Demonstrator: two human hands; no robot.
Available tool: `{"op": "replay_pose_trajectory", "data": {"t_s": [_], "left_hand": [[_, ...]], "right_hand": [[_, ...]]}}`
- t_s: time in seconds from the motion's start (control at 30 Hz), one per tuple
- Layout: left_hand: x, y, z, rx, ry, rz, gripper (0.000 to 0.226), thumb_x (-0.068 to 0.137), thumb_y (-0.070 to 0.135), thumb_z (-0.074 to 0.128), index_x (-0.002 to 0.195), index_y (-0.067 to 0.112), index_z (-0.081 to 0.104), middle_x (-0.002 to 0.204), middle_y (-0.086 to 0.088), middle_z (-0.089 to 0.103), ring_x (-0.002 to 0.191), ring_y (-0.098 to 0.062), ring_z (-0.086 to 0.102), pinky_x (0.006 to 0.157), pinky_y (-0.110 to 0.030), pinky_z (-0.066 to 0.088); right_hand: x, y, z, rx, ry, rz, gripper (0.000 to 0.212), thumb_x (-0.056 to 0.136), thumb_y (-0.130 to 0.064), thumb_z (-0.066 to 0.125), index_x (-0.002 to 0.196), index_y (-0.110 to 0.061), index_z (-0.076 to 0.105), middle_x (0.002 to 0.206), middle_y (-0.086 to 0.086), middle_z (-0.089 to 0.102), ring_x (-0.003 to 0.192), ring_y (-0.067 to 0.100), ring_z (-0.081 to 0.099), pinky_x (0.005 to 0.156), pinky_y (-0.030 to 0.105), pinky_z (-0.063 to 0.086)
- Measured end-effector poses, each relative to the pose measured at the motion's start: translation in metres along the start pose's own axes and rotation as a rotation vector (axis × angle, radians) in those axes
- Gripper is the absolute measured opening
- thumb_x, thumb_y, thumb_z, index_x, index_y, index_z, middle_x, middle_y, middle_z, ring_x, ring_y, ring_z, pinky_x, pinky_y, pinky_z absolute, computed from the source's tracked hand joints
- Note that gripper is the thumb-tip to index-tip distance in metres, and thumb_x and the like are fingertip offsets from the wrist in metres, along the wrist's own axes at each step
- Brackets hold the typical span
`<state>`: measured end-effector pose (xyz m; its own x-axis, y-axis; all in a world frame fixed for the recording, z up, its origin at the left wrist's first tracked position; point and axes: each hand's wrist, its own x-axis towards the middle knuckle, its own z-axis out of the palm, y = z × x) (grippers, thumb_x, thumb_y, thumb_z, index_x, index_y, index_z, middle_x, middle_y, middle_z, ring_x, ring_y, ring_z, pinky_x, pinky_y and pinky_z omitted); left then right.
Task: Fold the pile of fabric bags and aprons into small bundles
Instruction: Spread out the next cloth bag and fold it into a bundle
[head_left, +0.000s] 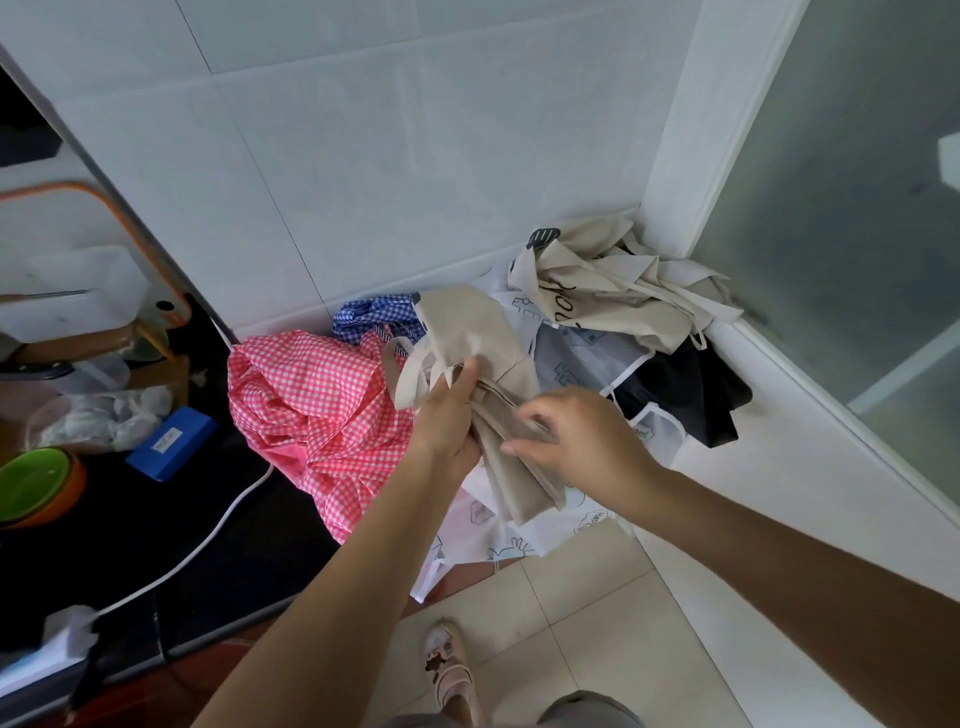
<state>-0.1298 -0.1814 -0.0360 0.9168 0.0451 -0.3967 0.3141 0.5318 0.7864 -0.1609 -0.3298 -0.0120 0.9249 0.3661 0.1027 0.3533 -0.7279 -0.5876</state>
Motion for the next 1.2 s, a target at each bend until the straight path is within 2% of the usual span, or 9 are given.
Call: {"op": "replay_pose_trajectory", "data": {"t_s": [0.33,0.47,0.63,0.77,0.87,0.97,1.03,1.1,1.2], "left_hand": [[-0.016,-0.006,0.014,-0.104,-0.16,0.087,0.013,0.088,0.012,0.058,0.098,0.005,0.062,0.092,-0.014,0.063,0.08,-0.022,0.066,0.075,-0.032,0.057],[-0.016,-0.004,0.012,-0.093,-0.243,0.124,0.016,0.083,0.004,0.06,0.098,0.006,0.065,0.093,-0.016,0.069,0.082,-0.025,0.07,0.075,-0.036,0.059],[-0.014,0.003,0.014,0.022,-0.22,0.147,0.021,0.079,0.0,0.065,0.099,-0.003,0.063,0.087,-0.017,0.071,0.074,-0.028,0.07,0.067,-0.037,0.059],[-0.01,0.006,0.017,0.108,-0.154,0.166,0.018,0.083,-0.006,0.063,0.1,-0.011,0.06,0.083,-0.02,0.069,0.067,-0.028,0.069,0.06,-0.034,0.058],[-0.008,0.013,0.023,0.132,-0.098,0.15,0.021,0.084,-0.007,0.062,0.104,-0.012,0.06,0.083,-0.018,0.069,0.069,-0.027,0.069,0.064,-0.033,0.058],[-0.008,0.026,0.027,0.097,-0.118,0.077,0.018,0.087,-0.004,0.059,0.104,-0.007,0.063,0.085,-0.016,0.071,0.075,-0.026,0.07,0.068,-0.033,0.059],[-0.005,0.035,0.024,0.058,-0.153,-0.045,0.025,0.09,0.002,0.058,0.114,-0.006,0.062,0.101,-0.02,0.07,0.089,-0.029,0.07,0.073,-0.036,0.059],[-0.004,0.041,0.023,0.039,-0.216,-0.19,0.036,0.089,0.011,0.057,0.122,-0.005,0.058,0.115,-0.024,0.065,0.103,-0.034,0.065,0.08,-0.041,0.058],[-0.005,0.044,0.025,0.038,-0.25,-0.311,0.027,0.095,0.016,0.049,0.107,-0.003,0.064,0.099,-0.02,0.07,0.089,-0.029,0.07,0.076,-0.039,0.059]], "right_hand": [[0.017,-0.014,0.007,0.148,0.2,0.143,0.004,0.079,-0.011,0.07,0.078,-0.009,0.067,0.07,0.002,0.068,0.066,0.016,0.062,0.068,0.033,0.051],[0.022,-0.012,-0.006,0.506,0.168,0.352,0.016,0.075,0.001,0.069,0.075,-0.011,0.058,0.062,0.003,0.064,0.052,0.01,0.058,0.056,0.019,0.049],[0.022,-0.012,-0.014,0.893,0.134,0.416,0.028,0.078,0.013,0.066,0.074,-0.006,0.046,0.061,0.013,0.062,0.047,0.012,0.059,0.053,0.021,0.053],[0.022,-0.012,-0.013,0.726,0.158,0.318,0.019,0.078,0.006,0.07,0.076,-0.007,0.056,0.058,0.004,0.065,0.05,0.013,0.063,0.057,0.029,0.056],[0.02,-0.008,-0.022,0.439,0.184,0.057,0.005,0.08,-0.005,0.073,0.082,-0.009,0.071,0.069,-0.001,0.066,0.055,0.004,0.057,0.059,0.02,0.05],[0.018,0.006,-0.037,-0.145,0.164,-0.402,0.049,0.076,0.009,0.057,0.117,-0.016,0.066,0.116,0.004,0.06,0.099,0.01,0.057,0.075,0.021,0.048],[0.015,0.017,-0.044,-0.433,0.038,-0.569,0.088,0.065,0.02,0.041,0.142,-0.022,0.043,0.147,0.007,0.038,0.137,0.024,0.034,0.099,0.029,0.042],[0.012,0.022,-0.051,-0.601,-0.045,-0.668,0.099,0.062,0.022,0.032,0.15,-0.024,0.027,0.158,0.01,0.018,0.147,0.029,0.01,0.116,0.037,0.027],[0.013,0.025,-0.05,-0.691,-0.025,-0.746,0.096,0.067,0.024,0.031,0.151,-0.023,0.025,0.159,0.011,0.015,0.147,0.03,0.007,0.119,0.041,0.019]]}}
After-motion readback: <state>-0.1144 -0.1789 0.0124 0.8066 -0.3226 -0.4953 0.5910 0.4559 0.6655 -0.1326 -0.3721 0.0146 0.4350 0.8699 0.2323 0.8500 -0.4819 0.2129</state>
